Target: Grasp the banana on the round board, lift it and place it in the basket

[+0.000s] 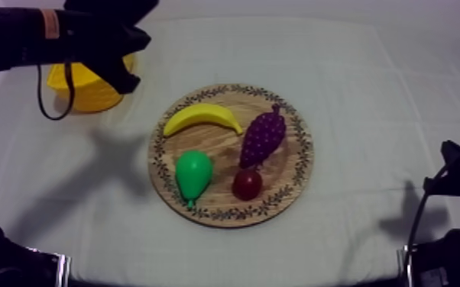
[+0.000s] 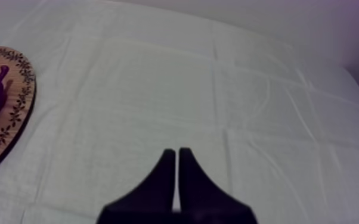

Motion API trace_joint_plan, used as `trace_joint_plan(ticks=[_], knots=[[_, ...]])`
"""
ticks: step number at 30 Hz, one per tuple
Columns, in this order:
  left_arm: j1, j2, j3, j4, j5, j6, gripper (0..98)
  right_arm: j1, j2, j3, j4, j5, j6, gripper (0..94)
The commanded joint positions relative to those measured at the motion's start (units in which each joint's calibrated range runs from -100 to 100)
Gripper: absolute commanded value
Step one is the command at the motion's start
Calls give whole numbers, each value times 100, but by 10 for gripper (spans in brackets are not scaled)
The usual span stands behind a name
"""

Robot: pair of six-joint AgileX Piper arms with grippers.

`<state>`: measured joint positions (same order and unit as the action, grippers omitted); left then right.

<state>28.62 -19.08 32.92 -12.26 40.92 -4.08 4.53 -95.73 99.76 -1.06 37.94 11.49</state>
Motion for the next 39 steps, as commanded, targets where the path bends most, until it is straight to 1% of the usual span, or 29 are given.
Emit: trace_joint_plan(ticks=[1,7,12,13,14,17,18,19,21,25,30,34,39], knots=[[50,113,5,-32,7,10,25,-1,-2,2,1,4,1,3],[194,333,171,-147,93,143,30,-1,-2,2,1,4,1,3],[249,388,462,-177,121,284,42,-1,-2,2,1,4,1,3],[253,396,491,-179,141,313,62,-1,-2,2,1,4,1,3],[255,404,512,-180,176,353,125,-1,-2,2,1,4,1,3],[269,416,501,-185,317,470,456,-1,-2,2,1,4,1,3],[280,418,478,-186,372,501,539,-1,-2,2,1,4,1,3],[294,419,449,-186,426,526,599,-1,-2,2,1,4,1,3],[316,416,408,-183,510,552,657,-1,-2,2,1,4,1,3],[337,414,501,-218,424,628,675,-1,-2,2,1,4,1,3],[331,551,589,-208,250,587,653,-1,-2,2,1,4,1,3],[257,853,531,-173,188,475,638,-1,-2,2,1,4,1,3],[141,1466,296,-98,172,224,626,-1,-2,2,1,4,1,3]])
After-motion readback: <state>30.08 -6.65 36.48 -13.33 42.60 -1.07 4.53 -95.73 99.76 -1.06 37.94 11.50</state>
